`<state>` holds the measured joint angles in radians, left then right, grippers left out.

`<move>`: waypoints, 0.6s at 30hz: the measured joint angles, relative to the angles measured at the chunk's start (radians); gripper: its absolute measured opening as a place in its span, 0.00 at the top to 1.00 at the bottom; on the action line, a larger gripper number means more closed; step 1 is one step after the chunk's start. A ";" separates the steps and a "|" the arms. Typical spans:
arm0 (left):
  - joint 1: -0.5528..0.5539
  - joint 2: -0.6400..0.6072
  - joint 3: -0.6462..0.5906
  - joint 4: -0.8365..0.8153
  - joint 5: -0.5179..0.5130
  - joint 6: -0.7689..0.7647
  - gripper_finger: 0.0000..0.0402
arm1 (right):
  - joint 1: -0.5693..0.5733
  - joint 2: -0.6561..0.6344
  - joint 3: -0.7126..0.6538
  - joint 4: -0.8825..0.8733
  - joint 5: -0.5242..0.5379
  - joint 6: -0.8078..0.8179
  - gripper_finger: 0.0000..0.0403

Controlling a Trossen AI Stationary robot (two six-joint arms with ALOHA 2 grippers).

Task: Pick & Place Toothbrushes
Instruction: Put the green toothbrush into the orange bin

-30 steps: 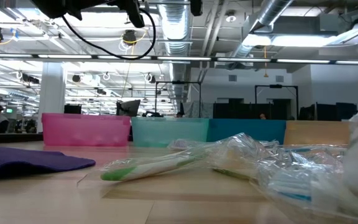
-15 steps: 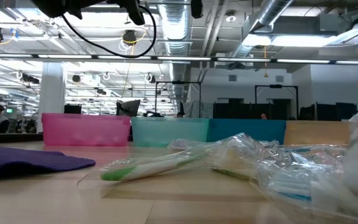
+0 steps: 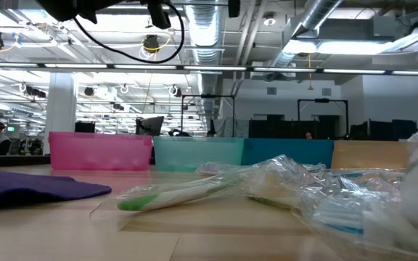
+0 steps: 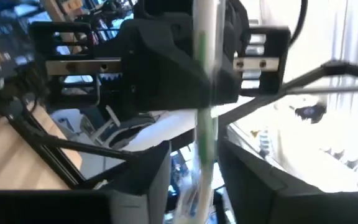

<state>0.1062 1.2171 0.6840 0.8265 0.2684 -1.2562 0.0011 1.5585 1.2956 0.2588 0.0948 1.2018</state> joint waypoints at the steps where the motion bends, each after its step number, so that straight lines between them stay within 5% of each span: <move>1: 0.000 0.000 0.000 0.000 -0.001 0.024 0.64 | -0.004 -0.007 0.002 -0.016 0.000 -0.001 0.97; 9: 0.025 -0.013 -0.001 -0.004 -0.058 0.086 0.53 | -0.040 -0.103 0.000 -0.187 0.011 -0.032 0.97; 18: 0.081 -0.013 -0.001 -0.214 -0.050 0.229 0.54 | -0.074 -0.198 0.000 -0.443 0.011 -0.043 0.97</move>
<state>0.1877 1.2045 0.6831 0.6126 0.2180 -1.0270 -0.0731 1.3602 1.2957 -0.1841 0.1056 1.1588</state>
